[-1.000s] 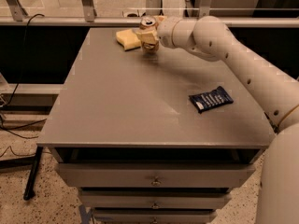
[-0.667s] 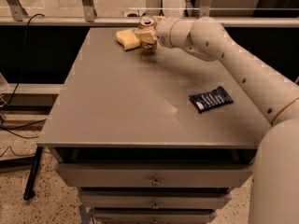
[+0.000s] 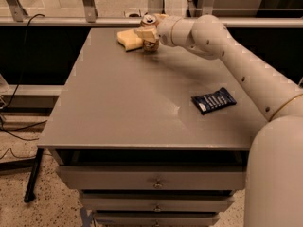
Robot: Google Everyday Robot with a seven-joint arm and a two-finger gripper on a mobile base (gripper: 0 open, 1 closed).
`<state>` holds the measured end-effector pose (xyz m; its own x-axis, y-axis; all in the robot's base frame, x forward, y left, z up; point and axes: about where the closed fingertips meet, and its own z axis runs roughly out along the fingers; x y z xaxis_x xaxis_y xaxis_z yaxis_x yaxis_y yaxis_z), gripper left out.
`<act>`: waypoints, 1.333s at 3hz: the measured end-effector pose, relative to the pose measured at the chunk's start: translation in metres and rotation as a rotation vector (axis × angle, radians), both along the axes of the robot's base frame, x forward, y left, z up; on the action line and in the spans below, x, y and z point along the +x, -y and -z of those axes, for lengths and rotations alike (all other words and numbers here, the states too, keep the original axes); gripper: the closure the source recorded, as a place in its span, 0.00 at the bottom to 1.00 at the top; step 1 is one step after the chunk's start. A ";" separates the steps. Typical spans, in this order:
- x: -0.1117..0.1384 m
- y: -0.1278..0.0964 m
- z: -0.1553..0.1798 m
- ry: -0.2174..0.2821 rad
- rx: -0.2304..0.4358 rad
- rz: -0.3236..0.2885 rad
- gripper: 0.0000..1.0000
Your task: Move orange can near sponge
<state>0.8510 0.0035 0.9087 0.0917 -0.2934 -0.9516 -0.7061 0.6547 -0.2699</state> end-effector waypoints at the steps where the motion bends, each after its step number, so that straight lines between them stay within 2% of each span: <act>1: 0.001 -0.001 0.001 -0.005 0.002 -0.005 0.00; 2: -0.003 -0.001 -0.003 -0.005 0.003 -0.019 0.00; 3: -0.028 0.012 -0.023 0.021 -0.028 -0.061 0.00; 4: -0.086 0.046 -0.064 0.063 -0.087 -0.135 0.00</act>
Offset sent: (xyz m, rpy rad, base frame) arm -0.0071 -0.0064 0.0093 0.0040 0.0008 0.0275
